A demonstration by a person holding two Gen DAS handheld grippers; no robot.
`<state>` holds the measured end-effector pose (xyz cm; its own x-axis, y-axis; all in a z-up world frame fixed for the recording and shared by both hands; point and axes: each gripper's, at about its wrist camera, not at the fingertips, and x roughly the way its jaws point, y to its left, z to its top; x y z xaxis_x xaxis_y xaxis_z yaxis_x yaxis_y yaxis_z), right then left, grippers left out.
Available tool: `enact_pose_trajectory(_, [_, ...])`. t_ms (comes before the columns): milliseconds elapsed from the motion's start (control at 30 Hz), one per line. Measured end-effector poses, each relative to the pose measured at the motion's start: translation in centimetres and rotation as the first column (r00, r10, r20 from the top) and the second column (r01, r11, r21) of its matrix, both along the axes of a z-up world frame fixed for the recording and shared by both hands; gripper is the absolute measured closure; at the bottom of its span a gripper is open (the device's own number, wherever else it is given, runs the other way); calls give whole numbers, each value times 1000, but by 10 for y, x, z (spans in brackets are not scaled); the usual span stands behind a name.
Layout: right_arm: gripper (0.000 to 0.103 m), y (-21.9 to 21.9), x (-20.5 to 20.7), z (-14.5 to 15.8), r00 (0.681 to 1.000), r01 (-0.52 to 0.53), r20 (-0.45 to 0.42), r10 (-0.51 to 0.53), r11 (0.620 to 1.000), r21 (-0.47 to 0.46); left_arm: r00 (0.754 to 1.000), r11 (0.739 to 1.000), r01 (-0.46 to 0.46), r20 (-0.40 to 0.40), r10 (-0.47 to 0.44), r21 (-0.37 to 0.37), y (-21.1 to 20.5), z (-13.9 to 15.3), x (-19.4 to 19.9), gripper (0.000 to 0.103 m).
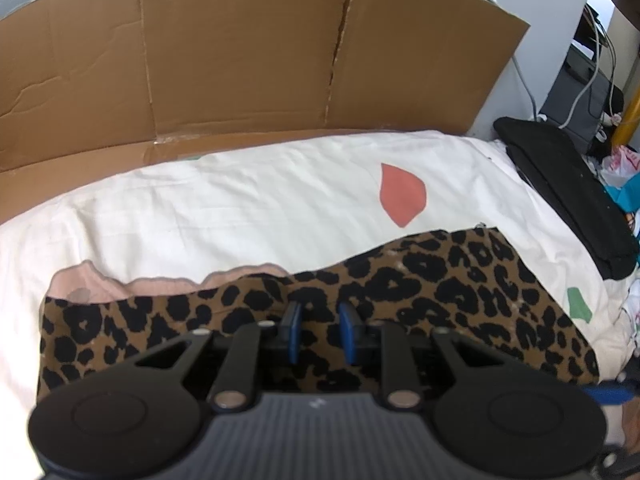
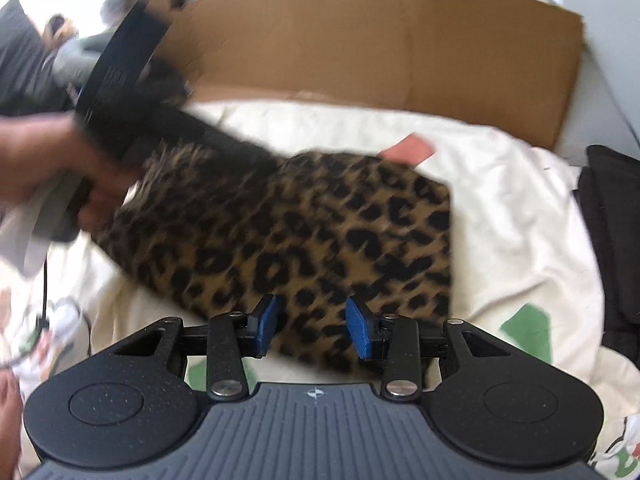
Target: Fold clothes
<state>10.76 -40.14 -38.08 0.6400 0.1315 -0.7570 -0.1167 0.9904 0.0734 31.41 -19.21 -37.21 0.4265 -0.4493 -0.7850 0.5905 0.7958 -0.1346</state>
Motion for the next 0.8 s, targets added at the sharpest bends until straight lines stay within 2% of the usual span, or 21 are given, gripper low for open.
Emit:
enact_pose_trajectory(67, [58, 6, 0, -9, 999, -23, -30, 21, 998, -57, 1000, 1000, 1, 0, -1, 0, 0, 0, 0, 79])
enact_pose_trajectory(233, [60, -10, -4, -15, 999, -10, -46, 8, 999, -45, 1000, 1000, 5, -3, -5, -4, 1, -1, 2, 79])
enact_pose_trajectory(500, [59, -25, -3, -15, 993, 95, -73, -93, 995, 14, 999, 999, -26, -24, 26, -32, 5, 9, 2, 80])
enact_pose_trajectory(700, [59, -27, -1, -17, 992, 109, -73, -106, 994, 31, 999, 999, 4, 43, -2, -35, 10, 34, -28, 75])
enact_pose_trajectory(800, [59, -27, -1, -17, 991, 111, -73, -109, 993, 35, 999, 998, 37, 22, -36, -58, 8, 39, -49, 74])
